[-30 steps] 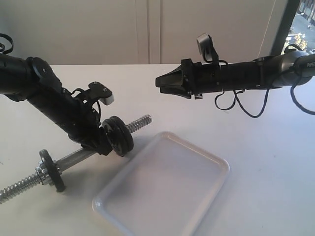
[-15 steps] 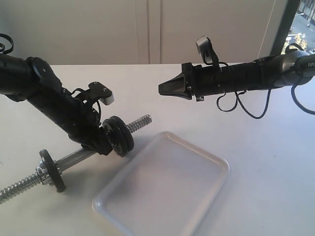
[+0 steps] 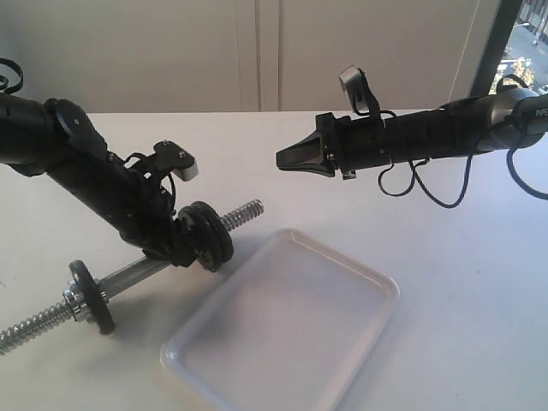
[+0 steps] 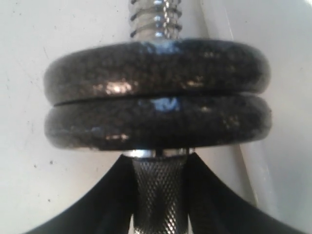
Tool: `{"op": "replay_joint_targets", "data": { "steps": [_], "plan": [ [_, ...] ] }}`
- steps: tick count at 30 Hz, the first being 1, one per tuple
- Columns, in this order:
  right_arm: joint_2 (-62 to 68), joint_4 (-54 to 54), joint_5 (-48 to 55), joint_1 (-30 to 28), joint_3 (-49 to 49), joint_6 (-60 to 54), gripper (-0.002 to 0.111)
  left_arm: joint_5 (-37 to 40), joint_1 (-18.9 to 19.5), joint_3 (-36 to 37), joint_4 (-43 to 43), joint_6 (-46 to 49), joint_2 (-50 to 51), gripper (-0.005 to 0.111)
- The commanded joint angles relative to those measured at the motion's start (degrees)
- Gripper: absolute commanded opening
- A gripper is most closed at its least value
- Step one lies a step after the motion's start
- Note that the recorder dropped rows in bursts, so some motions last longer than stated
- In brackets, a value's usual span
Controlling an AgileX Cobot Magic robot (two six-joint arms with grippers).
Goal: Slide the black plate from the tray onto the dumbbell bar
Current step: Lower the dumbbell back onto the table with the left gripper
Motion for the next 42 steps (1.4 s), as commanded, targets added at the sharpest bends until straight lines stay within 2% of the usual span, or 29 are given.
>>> {"op": "replay_joint_targets", "data": {
  "steps": [1,13,19,30,39,42],
  "plan": [
    [-0.7,-0.2,0.6,-0.3,-0.2,-0.2,0.000,-0.5,0.0,-1.1,-4.1,-0.1,-2.5,0.045],
    [-0.7,-0.2,0.6,-0.3,-0.2,-0.2,0.000,-0.7,0.0,-1.1,-4.0,-0.1,-2.5,0.044],
    [-0.7,-0.7,0.6,-0.3,-0.2,-0.2,0.000,-1.0,0.1,-1.1,2.3,-2.0,-2.6,0.044],
    [-0.7,-0.8,0.6,-0.3,-0.2,-0.2,0.000,-2.4,0.2,-1.1,5.2,-3.3,-2.8,0.044],
    [-0.7,-0.8,0.6,-0.3,-0.2,-0.2,0.000,-2.4,0.2,-1.1,13.5,-9.3,-2.7,0.044],
    [-0.7,-0.8,0.6,-0.3,-0.2,-0.2,0.000,-2.3,0.2,-1.1,13.9,-9.6,-2.7,0.044]
  ]
}}
